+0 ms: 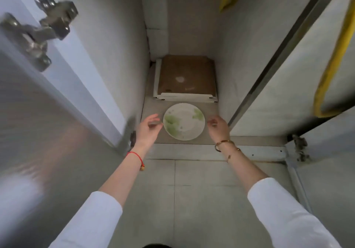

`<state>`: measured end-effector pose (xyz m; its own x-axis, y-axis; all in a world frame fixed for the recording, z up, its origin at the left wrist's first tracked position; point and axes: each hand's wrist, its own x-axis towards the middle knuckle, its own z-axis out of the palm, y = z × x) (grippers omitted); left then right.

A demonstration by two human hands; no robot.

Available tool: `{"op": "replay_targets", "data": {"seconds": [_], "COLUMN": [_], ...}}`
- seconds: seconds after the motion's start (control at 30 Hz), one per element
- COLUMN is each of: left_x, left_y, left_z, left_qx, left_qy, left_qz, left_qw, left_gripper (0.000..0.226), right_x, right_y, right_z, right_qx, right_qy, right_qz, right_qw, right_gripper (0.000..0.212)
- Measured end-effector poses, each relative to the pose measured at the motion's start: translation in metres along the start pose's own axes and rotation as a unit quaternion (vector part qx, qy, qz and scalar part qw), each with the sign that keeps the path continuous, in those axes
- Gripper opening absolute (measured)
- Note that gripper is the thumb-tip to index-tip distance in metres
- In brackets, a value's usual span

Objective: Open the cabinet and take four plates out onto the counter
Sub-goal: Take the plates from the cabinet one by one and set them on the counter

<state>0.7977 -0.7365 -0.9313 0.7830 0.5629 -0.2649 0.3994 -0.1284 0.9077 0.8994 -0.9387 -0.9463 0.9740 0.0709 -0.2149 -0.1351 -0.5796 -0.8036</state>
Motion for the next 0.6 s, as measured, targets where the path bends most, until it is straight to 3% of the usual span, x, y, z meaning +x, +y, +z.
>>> {"op": "replay_targets", "data": {"seconds": [0.43, 0.6], "left_x": [0.128, 0.140], "left_y": [-0.112, -0.121], "left_z": [0.063, 0.082], "left_qx": [0.068, 0.084], "left_qy": [-0.022, -0.002], "left_qz": [-0.012, -0.033], "left_qw": [0.997, 0.996], "left_gripper": [0.055, 0.035], "right_x": [0.099, 0.109], "right_y": [0.092, 0.103], "right_z": [0.079, 0.088], "right_qx": [-0.068, -0.063], "right_qy": [0.021, 0.020], "right_qz": [-0.019, -0.011], "right_qw": [0.997, 0.998], "right_gripper": [0.031, 0.033]}}
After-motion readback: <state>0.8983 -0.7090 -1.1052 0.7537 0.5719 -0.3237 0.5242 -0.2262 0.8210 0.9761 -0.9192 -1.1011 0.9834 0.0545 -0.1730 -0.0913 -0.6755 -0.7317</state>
